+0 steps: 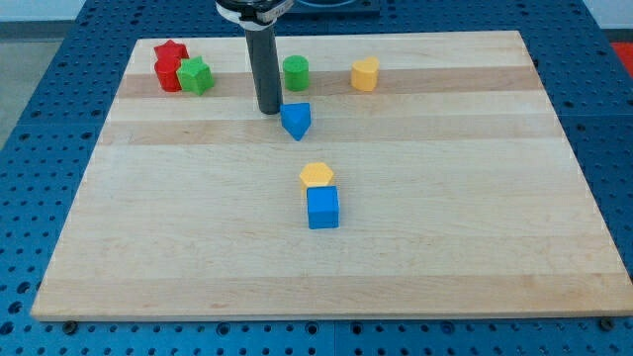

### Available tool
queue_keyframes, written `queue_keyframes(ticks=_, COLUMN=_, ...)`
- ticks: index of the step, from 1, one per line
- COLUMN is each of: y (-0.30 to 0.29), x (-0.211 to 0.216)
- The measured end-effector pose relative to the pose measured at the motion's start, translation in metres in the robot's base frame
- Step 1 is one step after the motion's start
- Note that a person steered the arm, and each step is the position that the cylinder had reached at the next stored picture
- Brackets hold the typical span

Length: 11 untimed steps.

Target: Move the blue triangle diagonal to the top left of the yellow hexagon

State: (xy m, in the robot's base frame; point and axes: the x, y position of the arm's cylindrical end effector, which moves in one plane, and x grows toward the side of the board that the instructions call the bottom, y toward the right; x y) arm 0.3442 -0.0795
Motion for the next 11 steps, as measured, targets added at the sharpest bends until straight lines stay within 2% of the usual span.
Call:
queue_keyframes(ticks=4, y=0.024, x=0.001)
queue_keyframes(ticks=11, y=0.012, x=0.043)
